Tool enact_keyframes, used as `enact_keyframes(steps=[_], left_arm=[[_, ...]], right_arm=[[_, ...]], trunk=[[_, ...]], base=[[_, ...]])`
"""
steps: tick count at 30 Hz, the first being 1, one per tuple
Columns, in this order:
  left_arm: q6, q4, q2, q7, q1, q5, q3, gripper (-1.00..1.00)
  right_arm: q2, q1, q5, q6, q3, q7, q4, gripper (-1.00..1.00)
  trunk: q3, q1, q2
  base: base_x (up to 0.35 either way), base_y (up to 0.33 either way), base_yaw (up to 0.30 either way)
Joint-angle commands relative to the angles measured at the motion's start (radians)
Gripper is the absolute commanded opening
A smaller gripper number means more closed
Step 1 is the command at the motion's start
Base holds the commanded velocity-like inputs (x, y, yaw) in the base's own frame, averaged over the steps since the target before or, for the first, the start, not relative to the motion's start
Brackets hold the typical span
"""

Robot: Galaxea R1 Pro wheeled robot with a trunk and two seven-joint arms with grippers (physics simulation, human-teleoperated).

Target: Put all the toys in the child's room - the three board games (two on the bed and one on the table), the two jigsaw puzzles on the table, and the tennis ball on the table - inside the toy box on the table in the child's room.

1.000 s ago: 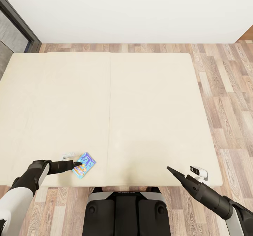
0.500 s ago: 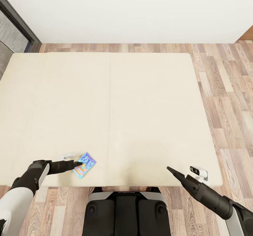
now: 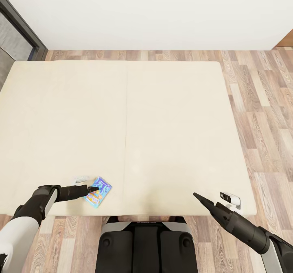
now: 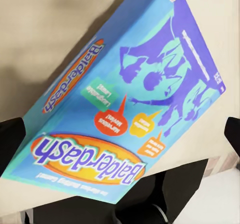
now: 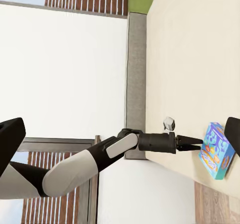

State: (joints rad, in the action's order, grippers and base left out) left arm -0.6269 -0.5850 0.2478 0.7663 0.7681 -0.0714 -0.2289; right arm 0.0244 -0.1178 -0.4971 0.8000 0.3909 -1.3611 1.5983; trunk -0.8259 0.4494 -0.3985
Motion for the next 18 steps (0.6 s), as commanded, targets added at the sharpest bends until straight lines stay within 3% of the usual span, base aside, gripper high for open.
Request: enact_keyframes(steps=[1, 18], left_arm=[[-0.007, -0.001, -0.001, 0.008, 0.0, -0.008, -0.006, 1.0], [-0.007, -0.002, -0.001, 0.01, 0.0, -0.008, -0.005, 1.0]], right_arm=[[0.0, 0.0, -0.003, 0.008, 0.0, -0.001, 0.0, 1.0], [0.0, 0.0, -0.003, 0.008, 0.0, -0.001, 0.0, 1.0]], trunk=[[-0.001, 0.001, -0.001], [-0.001, 0.001, -0.001]], base=[[0.0, -0.02, 0.0], [0.0, -0.071, 0.0]])
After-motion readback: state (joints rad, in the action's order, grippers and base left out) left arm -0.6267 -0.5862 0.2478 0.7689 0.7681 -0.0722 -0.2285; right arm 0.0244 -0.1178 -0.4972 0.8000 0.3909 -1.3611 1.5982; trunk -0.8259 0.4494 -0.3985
